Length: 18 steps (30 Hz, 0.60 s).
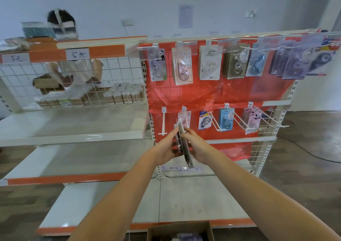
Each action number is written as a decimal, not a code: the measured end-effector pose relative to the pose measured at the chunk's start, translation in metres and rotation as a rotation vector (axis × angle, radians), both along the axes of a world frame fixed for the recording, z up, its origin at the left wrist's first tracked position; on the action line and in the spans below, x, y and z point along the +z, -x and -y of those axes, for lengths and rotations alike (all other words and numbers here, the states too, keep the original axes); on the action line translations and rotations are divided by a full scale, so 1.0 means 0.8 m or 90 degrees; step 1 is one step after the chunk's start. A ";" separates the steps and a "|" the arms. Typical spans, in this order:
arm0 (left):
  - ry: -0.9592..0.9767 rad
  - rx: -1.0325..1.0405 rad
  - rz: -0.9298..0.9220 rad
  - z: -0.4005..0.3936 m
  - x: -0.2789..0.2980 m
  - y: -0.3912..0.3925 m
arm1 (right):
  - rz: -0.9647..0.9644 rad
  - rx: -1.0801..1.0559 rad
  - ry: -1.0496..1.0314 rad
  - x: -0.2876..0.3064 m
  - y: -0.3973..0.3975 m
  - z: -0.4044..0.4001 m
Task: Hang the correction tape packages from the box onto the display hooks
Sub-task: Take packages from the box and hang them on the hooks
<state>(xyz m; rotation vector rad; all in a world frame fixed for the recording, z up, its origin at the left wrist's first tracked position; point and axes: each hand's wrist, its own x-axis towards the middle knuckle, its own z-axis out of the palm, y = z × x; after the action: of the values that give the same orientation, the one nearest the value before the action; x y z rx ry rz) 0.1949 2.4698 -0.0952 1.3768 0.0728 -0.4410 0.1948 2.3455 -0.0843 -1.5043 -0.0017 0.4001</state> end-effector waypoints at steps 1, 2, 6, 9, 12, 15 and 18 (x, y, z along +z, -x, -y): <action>-0.001 -0.011 0.005 -0.003 0.000 -0.001 | -0.005 0.004 -0.017 0.001 -0.001 0.002; -0.005 -0.016 0.011 -0.005 0.000 -0.001 | -0.011 0.011 -0.032 0.001 -0.002 0.005; -0.025 -0.009 0.034 -0.009 0.002 -0.003 | -0.037 0.037 -0.082 0.002 -0.007 0.010; -0.019 -0.002 0.029 -0.011 0.002 -0.003 | -0.030 0.023 -0.087 0.003 -0.009 0.012; -0.031 -0.007 0.021 -0.011 0.003 -0.003 | -0.028 0.019 -0.077 0.000 -0.012 0.014; -0.042 0.005 0.009 -0.011 0.002 -0.003 | -0.035 0.025 -0.053 0.002 -0.010 0.013; -0.045 0.009 0.003 -0.013 0.001 -0.003 | -0.042 0.020 -0.049 0.003 -0.010 0.014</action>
<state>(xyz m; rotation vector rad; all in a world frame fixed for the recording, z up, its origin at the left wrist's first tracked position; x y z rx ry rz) 0.1974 2.4799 -0.0943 1.4455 0.0955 -0.4262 0.2031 2.3346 -0.0821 -1.4166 0.0112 0.4699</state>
